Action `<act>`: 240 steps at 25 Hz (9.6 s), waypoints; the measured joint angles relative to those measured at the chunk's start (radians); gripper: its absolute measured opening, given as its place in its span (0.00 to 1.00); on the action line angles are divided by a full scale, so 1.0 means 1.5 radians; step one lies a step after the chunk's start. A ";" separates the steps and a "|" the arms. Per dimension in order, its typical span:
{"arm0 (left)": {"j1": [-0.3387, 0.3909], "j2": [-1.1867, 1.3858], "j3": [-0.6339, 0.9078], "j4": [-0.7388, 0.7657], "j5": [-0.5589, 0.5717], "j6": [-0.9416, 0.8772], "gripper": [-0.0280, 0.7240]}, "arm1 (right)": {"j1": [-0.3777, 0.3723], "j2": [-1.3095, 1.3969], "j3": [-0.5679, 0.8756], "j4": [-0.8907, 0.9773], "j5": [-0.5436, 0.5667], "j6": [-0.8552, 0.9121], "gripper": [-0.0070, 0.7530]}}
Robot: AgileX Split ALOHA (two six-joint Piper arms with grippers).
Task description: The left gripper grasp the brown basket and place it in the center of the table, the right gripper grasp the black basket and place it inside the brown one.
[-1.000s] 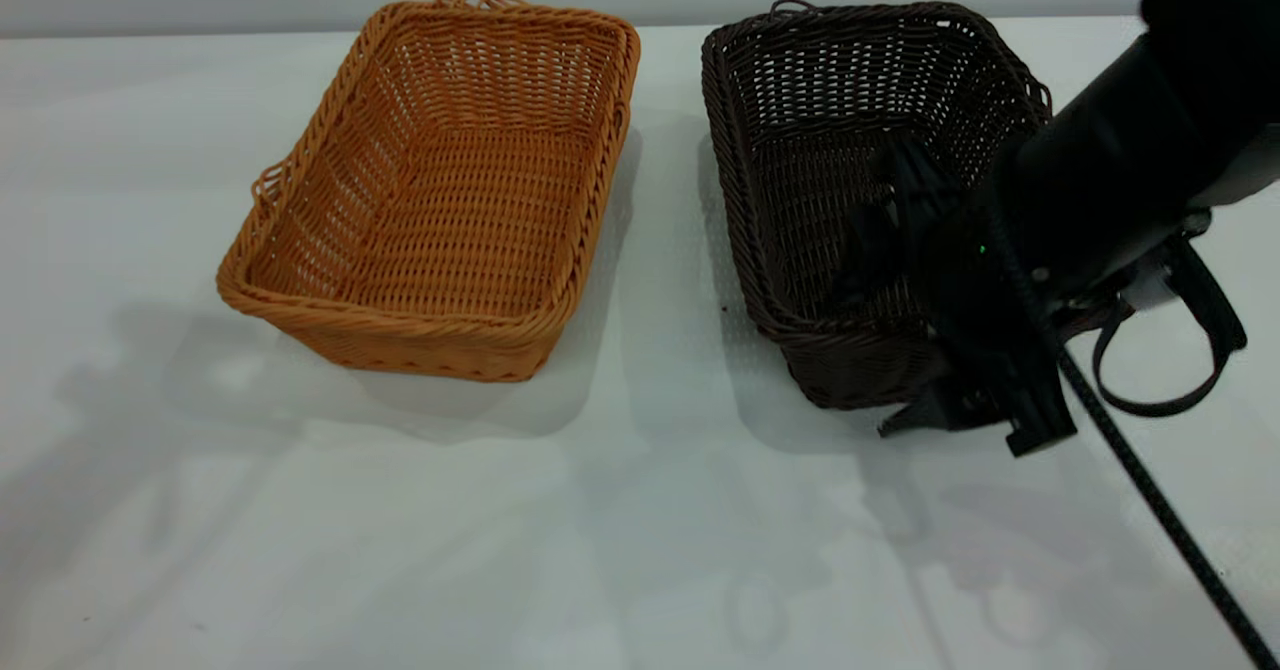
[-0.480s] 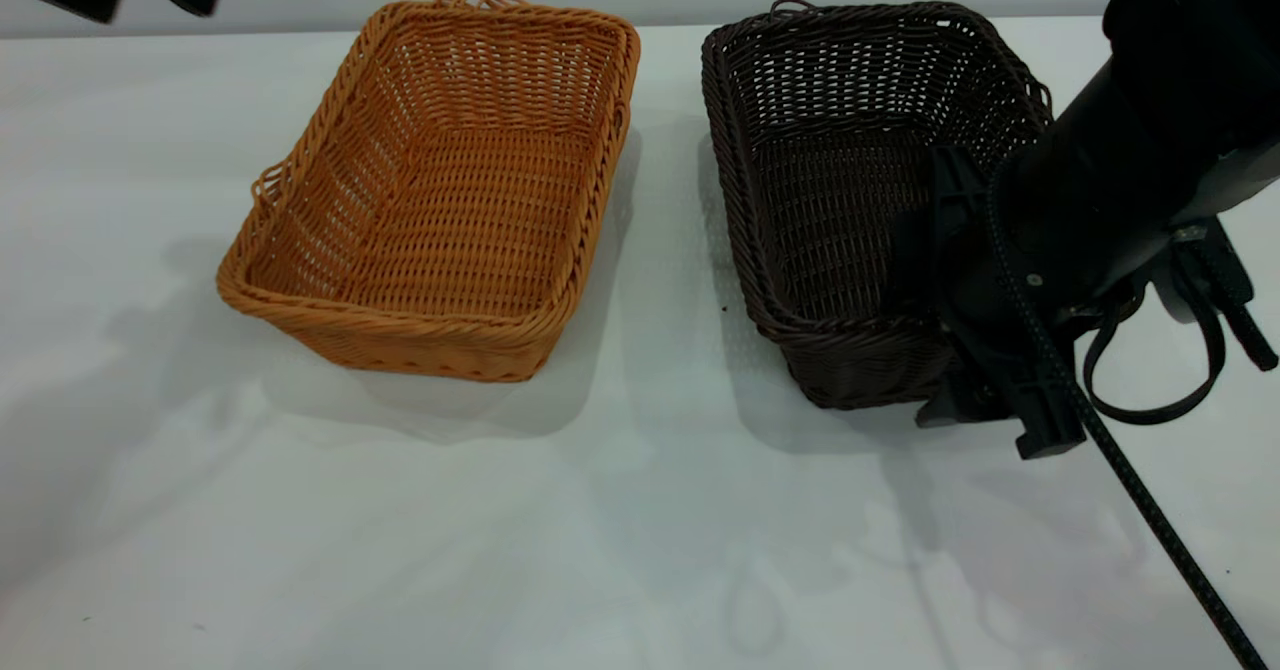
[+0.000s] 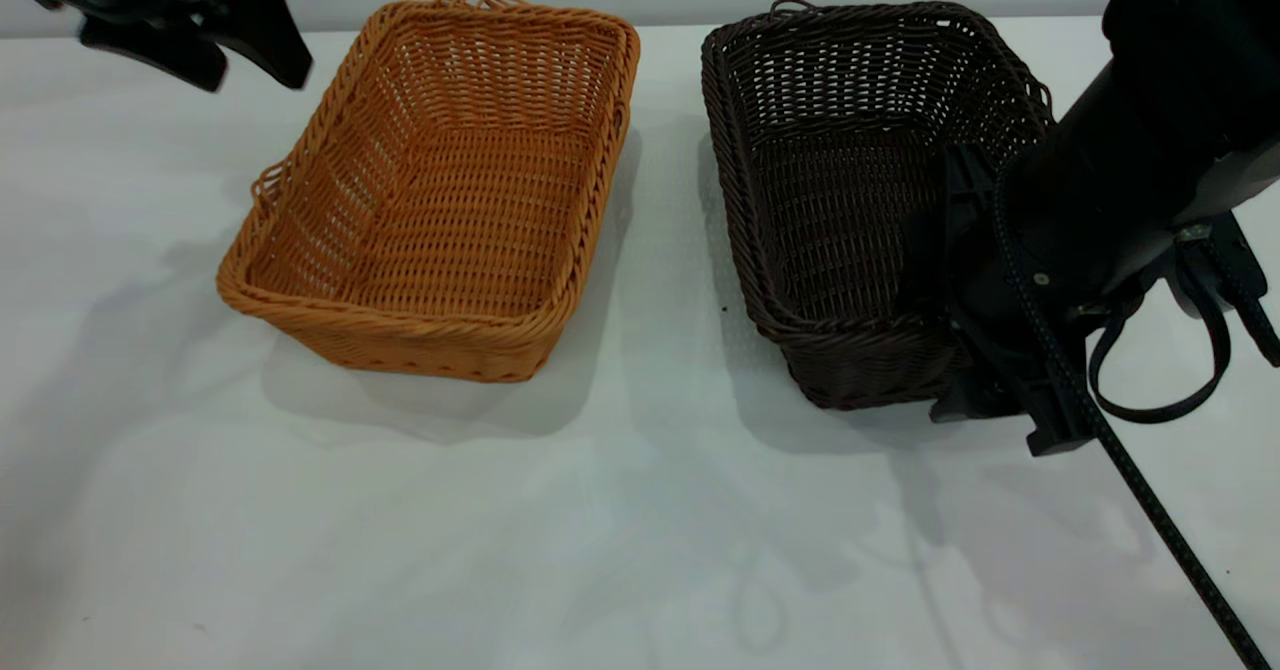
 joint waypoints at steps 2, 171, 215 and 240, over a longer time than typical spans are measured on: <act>0.000 0.038 -0.030 0.000 -0.001 0.002 0.71 | 0.000 0.000 0.000 0.000 -0.009 0.000 0.65; -0.286 -0.783 -0.122 0.426 0.519 -0.099 0.61 | -0.176 -0.524 -0.438 -1.000 0.824 -0.167 0.74; -0.286 -1.108 0.549 0.307 0.461 -0.320 0.61 | -0.176 -1.192 0.185 -1.165 0.776 -0.092 0.74; 0.059 -1.314 0.549 0.292 0.470 -0.323 0.61 | -0.286 -1.385 0.185 -1.165 0.786 -0.091 0.74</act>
